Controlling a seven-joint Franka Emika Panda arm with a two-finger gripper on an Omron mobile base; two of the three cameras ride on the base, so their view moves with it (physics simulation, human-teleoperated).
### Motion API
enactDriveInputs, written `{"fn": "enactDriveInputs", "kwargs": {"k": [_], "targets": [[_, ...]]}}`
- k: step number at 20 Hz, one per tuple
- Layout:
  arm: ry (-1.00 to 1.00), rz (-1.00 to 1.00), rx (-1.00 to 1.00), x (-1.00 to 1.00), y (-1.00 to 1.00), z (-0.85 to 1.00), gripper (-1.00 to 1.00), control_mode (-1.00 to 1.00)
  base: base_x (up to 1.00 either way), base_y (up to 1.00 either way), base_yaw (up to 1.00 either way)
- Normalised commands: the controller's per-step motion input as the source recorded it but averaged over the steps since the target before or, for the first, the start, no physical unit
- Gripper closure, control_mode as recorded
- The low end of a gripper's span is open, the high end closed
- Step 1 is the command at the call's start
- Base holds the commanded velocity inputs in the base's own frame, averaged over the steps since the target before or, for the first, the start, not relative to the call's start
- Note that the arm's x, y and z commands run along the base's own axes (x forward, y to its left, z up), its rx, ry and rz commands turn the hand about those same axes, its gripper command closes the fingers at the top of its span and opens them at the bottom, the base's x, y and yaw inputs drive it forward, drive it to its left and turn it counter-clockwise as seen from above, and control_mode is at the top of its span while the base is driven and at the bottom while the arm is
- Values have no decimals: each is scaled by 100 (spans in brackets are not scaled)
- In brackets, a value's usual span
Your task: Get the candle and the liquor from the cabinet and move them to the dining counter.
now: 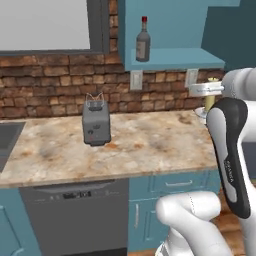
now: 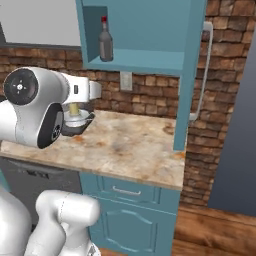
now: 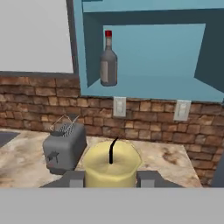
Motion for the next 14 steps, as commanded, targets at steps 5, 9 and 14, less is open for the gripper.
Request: {"fn": "enactDriveInputs", "kwargs": {"k": [5, 9, 14], "targets": [[0, 0, 0, 0, 0, 0, 100, 100, -41, 83, 54], [0, 0, 0, 0, 0, 0, 100, 100, -3, 89, 77], [0, 0, 0, 0, 0, 0, 100, 100, 0, 36, 93]]}}
